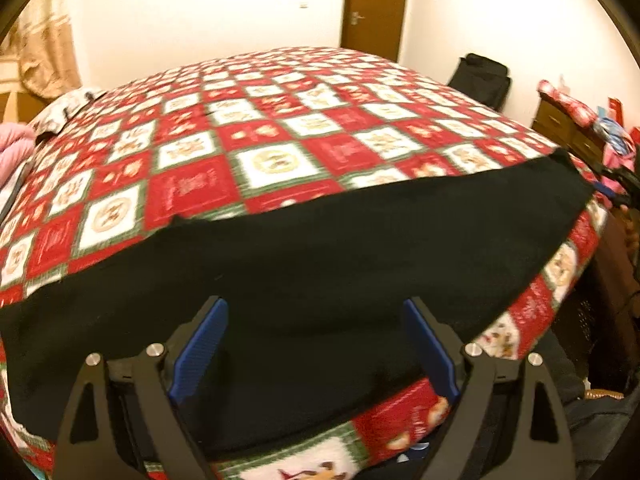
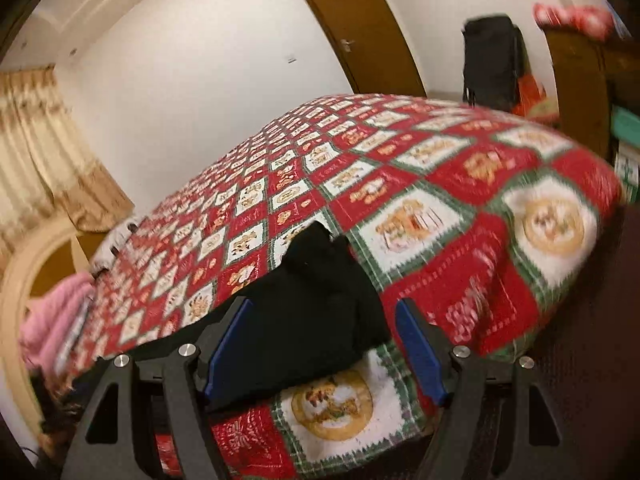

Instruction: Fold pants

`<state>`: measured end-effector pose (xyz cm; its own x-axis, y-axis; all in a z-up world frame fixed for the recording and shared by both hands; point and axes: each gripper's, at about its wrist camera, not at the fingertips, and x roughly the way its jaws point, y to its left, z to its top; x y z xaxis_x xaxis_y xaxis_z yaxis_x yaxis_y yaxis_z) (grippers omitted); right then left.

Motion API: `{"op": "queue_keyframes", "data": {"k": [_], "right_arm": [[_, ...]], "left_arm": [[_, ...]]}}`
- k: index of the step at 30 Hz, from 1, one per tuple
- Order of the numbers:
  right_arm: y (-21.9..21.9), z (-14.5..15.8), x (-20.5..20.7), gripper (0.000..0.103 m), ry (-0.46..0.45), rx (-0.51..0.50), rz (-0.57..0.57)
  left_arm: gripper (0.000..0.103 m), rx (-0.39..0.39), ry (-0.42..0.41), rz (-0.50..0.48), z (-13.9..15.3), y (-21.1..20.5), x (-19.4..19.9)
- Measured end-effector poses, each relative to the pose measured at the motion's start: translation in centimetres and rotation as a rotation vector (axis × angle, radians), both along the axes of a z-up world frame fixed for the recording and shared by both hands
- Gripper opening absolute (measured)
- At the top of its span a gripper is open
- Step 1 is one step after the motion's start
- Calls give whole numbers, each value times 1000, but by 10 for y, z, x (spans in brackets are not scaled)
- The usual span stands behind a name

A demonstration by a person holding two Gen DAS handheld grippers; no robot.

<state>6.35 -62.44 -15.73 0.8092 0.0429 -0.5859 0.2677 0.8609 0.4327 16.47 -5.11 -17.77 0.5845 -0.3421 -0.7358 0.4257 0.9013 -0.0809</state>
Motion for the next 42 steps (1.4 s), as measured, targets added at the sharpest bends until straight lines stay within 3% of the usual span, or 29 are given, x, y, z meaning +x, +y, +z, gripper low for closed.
{"op": "queue_keyframes", "data": {"k": [6, 13, 17, 20, 23, 24, 27, 30, 32, 40, 42], "right_arm": [[1, -5, -6, 74, -9, 37, 42], [17, -11, 3, 74, -4, 13, 72], [23, -12, 7, 56, 0, 25, 86], [23, -16, 11, 51, 10, 23, 68], [15, -20, 14, 32, 4, 55, 20], [12, -21, 13, 31, -6, 74, 14], [7, -24, 11, 31, -7, 98, -2], [9, -15, 7, 31, -19, 9, -53], [9, -13, 10, 49, -8, -51, -69], [5, -18, 18, 48, -25, -13, 19], [10, -19, 19, 36, -8, -18, 53]], "left_arm": [[91, -6, 60, 61, -20, 17, 6], [91, -7, 52, 82, -27, 23, 7], [91, -2, 46, 78, -27, 22, 7], [92, -1, 43, 78, -28, 22, 7], [92, 4, 45, 74, -27, 22, 8], [92, 1, 46, 75, -27, 23, 8], [92, -7, 47, 76, -27, 24, 9], [92, 1, 45, 75, -27, 24, 8], [92, 7, 42, 76, -27, 23, 8], [92, 0, 44, 78, -28, 23, 8], [92, 4, 43, 77, -27, 22, 8]]}}
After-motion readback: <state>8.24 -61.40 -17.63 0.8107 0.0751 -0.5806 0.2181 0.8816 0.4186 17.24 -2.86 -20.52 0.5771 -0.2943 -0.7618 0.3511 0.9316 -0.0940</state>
